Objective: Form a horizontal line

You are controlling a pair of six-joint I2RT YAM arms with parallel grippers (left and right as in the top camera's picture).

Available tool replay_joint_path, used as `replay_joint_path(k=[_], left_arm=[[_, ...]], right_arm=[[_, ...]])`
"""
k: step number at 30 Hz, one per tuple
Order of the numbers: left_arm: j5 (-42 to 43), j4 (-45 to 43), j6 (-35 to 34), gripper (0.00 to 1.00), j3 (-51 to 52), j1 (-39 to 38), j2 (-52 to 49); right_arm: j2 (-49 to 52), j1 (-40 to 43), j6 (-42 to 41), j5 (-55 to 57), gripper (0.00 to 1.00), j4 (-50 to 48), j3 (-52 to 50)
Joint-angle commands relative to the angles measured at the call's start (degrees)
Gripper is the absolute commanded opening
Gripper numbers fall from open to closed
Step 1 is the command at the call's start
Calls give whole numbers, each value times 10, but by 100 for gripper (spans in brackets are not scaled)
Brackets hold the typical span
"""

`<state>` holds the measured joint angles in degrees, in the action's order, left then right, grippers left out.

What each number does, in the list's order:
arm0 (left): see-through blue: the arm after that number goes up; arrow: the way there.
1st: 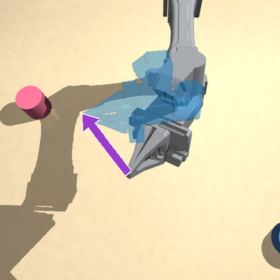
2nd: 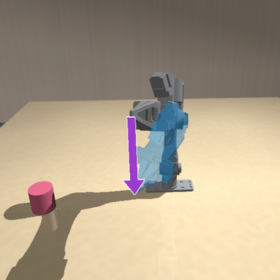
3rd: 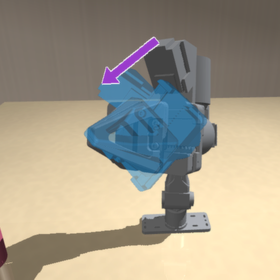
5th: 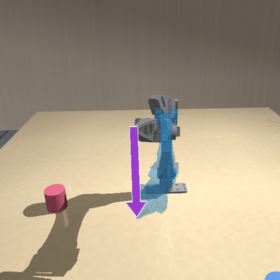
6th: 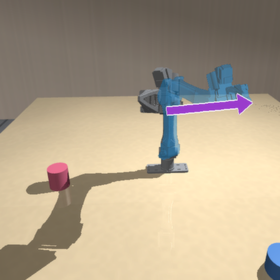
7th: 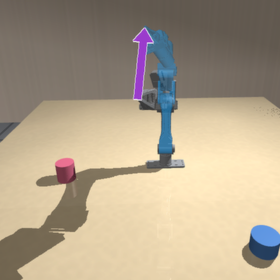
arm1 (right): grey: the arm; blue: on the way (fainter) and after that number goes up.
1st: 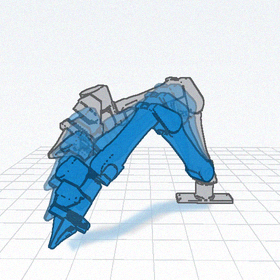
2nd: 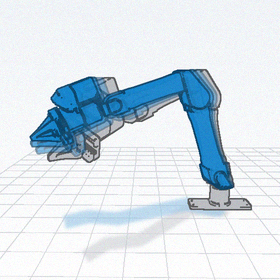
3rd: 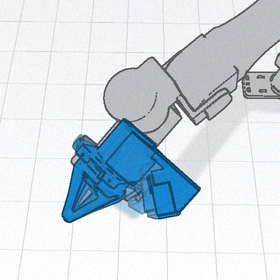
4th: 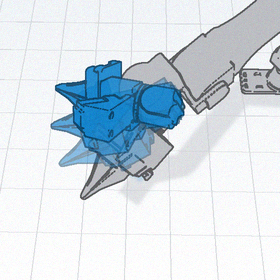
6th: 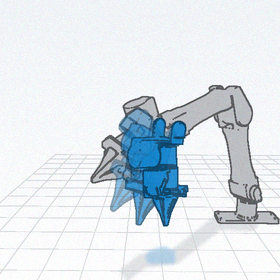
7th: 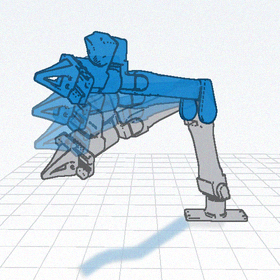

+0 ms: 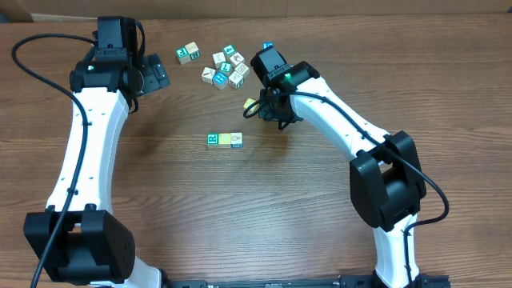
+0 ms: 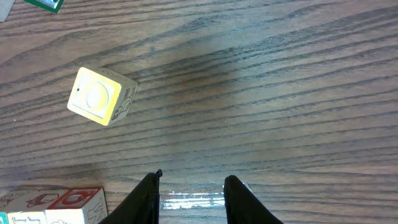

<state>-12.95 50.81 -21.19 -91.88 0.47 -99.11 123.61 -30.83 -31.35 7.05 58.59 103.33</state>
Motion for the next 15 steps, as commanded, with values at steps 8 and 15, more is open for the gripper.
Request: replay_joint_path(k=[8,15], left_arm=[[-10,0,2,100,-1,-1,-2],[-10,-1,2,100,-1,-1,-2]], right_arm=[[-8,2,-4,19,32,-7,-5],[-8,2,-4,19,32,-6,-5]])
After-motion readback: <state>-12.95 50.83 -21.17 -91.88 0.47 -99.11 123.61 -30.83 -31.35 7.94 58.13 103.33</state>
